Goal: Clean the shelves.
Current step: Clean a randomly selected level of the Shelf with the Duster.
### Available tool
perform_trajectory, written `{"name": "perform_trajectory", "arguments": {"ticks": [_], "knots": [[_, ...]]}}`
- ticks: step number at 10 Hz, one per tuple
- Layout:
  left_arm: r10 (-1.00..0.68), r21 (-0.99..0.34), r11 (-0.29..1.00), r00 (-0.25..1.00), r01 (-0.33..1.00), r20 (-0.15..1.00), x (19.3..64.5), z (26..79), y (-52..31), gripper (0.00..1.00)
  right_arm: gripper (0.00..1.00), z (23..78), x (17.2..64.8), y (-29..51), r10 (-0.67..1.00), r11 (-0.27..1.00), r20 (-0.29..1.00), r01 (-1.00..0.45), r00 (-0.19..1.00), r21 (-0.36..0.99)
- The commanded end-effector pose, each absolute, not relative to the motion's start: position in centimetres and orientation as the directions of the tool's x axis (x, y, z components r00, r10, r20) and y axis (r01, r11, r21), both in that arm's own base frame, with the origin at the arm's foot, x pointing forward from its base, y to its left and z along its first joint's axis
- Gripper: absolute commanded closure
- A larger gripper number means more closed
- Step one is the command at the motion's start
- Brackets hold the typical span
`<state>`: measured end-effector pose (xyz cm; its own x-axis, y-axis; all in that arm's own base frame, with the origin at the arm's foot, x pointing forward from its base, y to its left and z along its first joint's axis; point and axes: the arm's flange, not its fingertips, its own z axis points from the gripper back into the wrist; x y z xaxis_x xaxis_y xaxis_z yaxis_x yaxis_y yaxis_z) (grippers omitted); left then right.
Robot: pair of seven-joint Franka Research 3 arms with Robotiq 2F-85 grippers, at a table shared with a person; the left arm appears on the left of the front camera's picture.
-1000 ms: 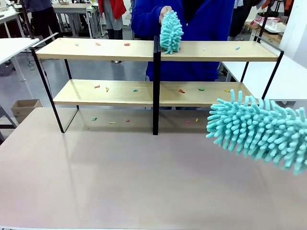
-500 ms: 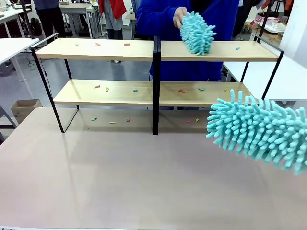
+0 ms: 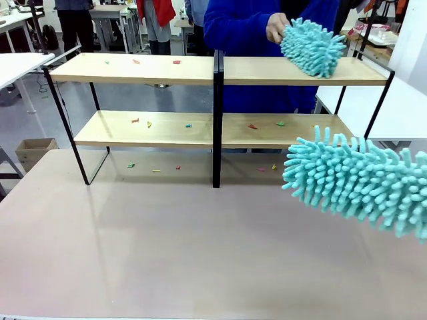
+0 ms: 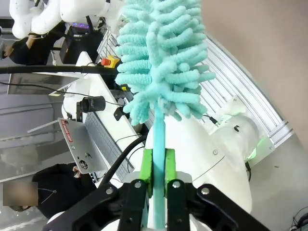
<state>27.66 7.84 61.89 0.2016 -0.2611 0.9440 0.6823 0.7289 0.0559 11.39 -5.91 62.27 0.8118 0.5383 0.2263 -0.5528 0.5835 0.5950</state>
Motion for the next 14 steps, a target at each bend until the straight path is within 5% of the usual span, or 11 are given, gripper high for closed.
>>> {"name": "perform_trajectory", "arguments": {"ticks": [1, 10, 11, 12, 14], "knots": [[-0.261, 0.057, 0.723, 0.195, 0.688, 0.946, 27.7, 61.8, 7.8, 0.00, 0.88, 61.1, 11.8, -2.3, 0.537, 0.627, 0.194, -0.542, 0.821, 0.560], [-0.261, 0.057, 0.723, 0.195, 0.688, 0.946, 27.7, 61.8, 7.8, 0.00, 0.88, 52.1, 17.3, 22.4, 0.460, 0.773, 0.152, -0.478, 0.875, 0.417], [-0.261, 0.057, 0.723, 0.195, 0.688, 0.946, 27.7, 61.8, 7.8, 0.00, 0.88, 52.3, 17.9, 23.4, 0.452, 0.797, 0.076, -0.440, 0.889, 0.414], [-0.261, 0.057, 0.723, 0.195, 0.688, 0.946, 27.7, 61.8, 7.8, 0.00, 0.88, 52.9, 15.9, 20.8, 0.484, 0.775, 0.156, -0.504, 0.861, 0.380], [-0.261, 0.057, 0.723, 0.195, 0.688, 0.946, 27.7, 61.8, 7.8, 0.00, 0.88, 51.4, 16.7, 23.0, 0.490, 0.781, 0.116, -0.494, 0.864, 0.381]]}}
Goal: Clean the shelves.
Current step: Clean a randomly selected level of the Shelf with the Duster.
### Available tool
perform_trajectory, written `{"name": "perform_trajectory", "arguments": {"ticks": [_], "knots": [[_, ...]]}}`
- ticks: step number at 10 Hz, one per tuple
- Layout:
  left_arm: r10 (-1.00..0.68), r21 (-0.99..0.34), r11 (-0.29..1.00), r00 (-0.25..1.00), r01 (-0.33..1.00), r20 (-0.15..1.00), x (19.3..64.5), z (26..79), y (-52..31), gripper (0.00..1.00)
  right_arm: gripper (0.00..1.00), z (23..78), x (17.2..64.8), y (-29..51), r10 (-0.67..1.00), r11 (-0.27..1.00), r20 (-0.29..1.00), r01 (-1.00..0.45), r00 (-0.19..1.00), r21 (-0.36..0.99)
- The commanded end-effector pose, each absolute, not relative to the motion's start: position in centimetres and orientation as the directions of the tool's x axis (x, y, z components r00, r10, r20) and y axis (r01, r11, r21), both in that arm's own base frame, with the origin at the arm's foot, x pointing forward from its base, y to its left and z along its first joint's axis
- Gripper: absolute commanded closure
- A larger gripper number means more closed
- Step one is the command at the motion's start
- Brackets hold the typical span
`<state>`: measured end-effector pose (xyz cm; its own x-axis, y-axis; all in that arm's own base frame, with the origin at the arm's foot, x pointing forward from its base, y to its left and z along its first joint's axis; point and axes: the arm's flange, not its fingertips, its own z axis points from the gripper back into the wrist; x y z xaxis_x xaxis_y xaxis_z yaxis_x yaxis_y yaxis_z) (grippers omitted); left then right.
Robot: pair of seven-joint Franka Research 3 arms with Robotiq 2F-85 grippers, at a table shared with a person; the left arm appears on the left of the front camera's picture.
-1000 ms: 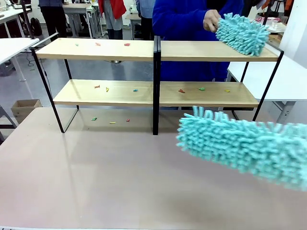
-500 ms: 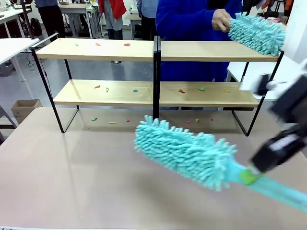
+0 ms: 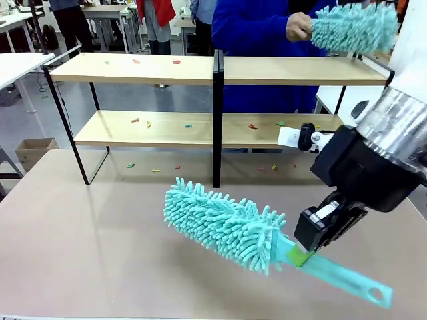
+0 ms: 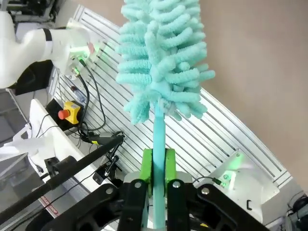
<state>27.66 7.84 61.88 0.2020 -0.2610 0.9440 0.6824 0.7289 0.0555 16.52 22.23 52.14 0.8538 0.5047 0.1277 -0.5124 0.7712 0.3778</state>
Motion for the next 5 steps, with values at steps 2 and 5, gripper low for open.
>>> {"name": "perform_trajectory", "arguments": {"ticks": [2, 5], "knots": [[-0.261, 0.057, 0.723, 0.195, 0.688, 0.946, 27.7, 61.8, 7.8, 0.00, 0.88, 49.8, 20.6, 25.7, 0.426, 0.800, 0.137, -0.443, 0.895, 0.405], [-0.261, 0.057, 0.723, 0.195, 0.688, 0.946, 27.7, 61.8, 7.8, 0.00, 1.00, 46.4, 25.1, 31.8, 0.270, 0.875, 0.126, -0.298, 0.955, 0.382]]}}
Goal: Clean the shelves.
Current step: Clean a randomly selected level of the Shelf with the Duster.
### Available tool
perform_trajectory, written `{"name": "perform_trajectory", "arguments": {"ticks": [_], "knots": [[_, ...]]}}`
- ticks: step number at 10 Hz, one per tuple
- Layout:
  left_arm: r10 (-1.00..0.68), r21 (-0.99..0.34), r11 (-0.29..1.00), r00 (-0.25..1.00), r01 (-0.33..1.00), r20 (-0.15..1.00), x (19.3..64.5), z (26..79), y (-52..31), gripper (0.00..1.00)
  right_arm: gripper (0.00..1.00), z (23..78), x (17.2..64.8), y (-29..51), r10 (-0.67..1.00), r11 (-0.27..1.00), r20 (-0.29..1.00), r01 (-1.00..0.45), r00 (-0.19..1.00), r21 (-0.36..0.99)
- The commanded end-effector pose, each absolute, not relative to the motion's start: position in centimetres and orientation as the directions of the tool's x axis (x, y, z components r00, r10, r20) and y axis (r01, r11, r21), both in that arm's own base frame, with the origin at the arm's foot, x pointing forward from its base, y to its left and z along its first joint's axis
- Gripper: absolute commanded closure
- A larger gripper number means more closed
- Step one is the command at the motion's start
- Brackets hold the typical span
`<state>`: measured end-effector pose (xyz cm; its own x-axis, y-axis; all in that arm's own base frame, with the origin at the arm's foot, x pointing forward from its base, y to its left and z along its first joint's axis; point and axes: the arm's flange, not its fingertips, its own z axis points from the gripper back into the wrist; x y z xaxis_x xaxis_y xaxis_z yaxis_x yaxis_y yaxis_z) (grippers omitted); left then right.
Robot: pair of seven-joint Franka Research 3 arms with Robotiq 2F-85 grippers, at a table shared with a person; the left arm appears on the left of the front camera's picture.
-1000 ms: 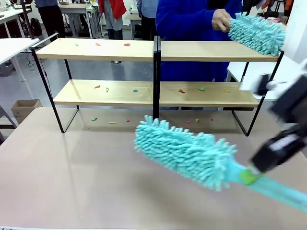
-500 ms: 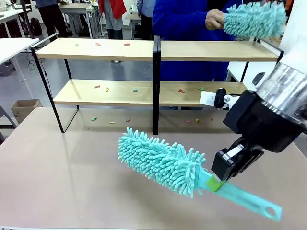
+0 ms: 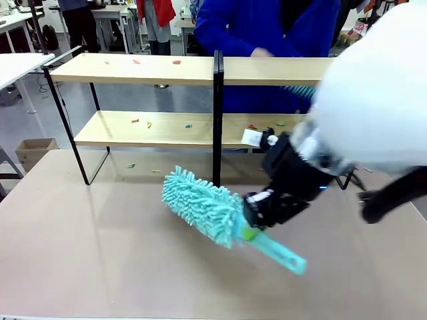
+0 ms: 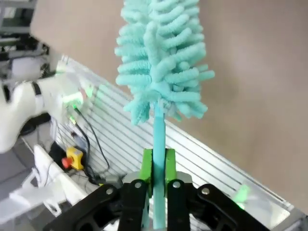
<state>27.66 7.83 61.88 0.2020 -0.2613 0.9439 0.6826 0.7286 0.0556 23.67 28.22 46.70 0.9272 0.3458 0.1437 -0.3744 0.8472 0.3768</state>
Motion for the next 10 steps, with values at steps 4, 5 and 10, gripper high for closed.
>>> {"name": "perform_trajectory", "arguments": {"ticks": [4, 5, 10], "knots": [[-0.261, 0.057, 0.723, 0.195, 0.688, 0.946, 27.7, 61.8, 7.8, 0.00, 1.00, 42.5, 28.3, 38.5, 0.097, 0.917, 0.161, -0.151, 0.982, 0.368], [-0.261, 0.057, 0.723, 0.195, 0.688, 0.946, 27.7, 61.8, 7.8, 0.00, 1.00, 41.9, 29.2, 39.7, 0.044, 0.926, 0.164, -0.102, 0.985, 0.364], [-0.261, 0.057, 0.723, 0.195, 0.688, 0.946, 27.7, 61.8, 7.8, 0.00, 1.00, 40.5, 31.4, 40.3, -0.141, 0.925, 0.303, 0.016, 0.942, 0.380]]}}
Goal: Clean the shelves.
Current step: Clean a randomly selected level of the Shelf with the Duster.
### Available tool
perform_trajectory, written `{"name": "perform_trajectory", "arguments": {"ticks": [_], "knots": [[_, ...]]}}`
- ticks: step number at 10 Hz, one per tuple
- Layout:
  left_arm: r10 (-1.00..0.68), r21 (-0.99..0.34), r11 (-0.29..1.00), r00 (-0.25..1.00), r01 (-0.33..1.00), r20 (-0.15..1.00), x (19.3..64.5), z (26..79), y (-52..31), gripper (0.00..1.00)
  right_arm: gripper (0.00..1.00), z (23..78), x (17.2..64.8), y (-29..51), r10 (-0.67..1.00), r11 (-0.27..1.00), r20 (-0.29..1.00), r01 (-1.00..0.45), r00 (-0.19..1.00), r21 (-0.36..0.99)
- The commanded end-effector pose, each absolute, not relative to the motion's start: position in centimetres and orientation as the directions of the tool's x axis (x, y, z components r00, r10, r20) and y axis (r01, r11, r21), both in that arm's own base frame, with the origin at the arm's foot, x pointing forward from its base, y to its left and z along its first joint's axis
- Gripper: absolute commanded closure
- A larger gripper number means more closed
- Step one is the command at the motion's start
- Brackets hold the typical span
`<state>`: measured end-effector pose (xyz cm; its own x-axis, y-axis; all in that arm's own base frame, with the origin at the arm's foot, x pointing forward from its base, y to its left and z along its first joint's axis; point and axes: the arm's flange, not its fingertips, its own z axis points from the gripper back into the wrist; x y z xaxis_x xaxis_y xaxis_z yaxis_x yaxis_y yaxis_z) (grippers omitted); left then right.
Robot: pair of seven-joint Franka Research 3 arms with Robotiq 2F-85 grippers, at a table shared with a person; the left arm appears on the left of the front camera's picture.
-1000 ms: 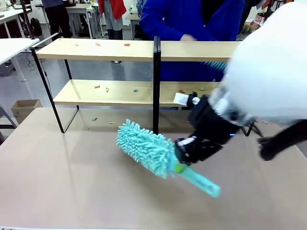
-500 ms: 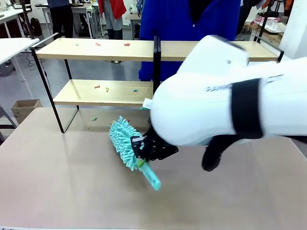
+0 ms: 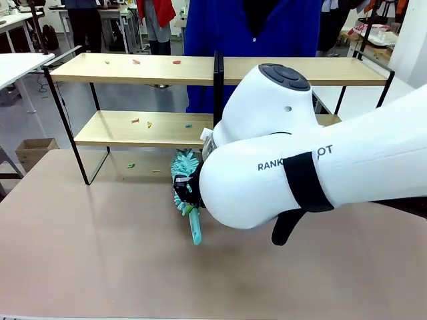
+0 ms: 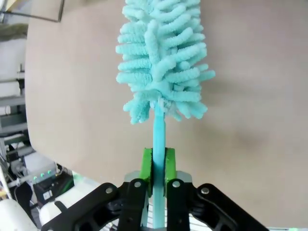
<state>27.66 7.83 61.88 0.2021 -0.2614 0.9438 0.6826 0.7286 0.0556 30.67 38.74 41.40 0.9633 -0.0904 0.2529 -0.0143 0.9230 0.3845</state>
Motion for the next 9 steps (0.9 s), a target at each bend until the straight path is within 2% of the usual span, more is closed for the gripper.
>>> {"name": "perform_trajectory", "arguments": {"ticks": [1, 6, 9], "knots": [[-0.261, 0.057, 0.723, 0.195, 0.688, 0.946, 27.7, 61.8, 7.8, 0.00, 1.00, 40.1, 32.4, 40.5, -0.155, 0.923, 0.316, 0.023, 0.936, 0.383], [-0.261, 0.057, 0.723, 0.195, 0.688, 0.946, 27.7, 61.8, 7.8, 0.00, 1.00, 37.6, 37.0, 43.3, -0.109, 0.945, 0.368, -0.018, 0.923, 0.327], [-0.261, 0.057, 0.723, 0.195, 0.688, 0.946, 27.7, 61.8, 7.8, 0.00, 1.00, 36.6, 39.4, 45.5, -0.067, 0.950, 0.275, -0.023, 0.959, 0.312]]}}
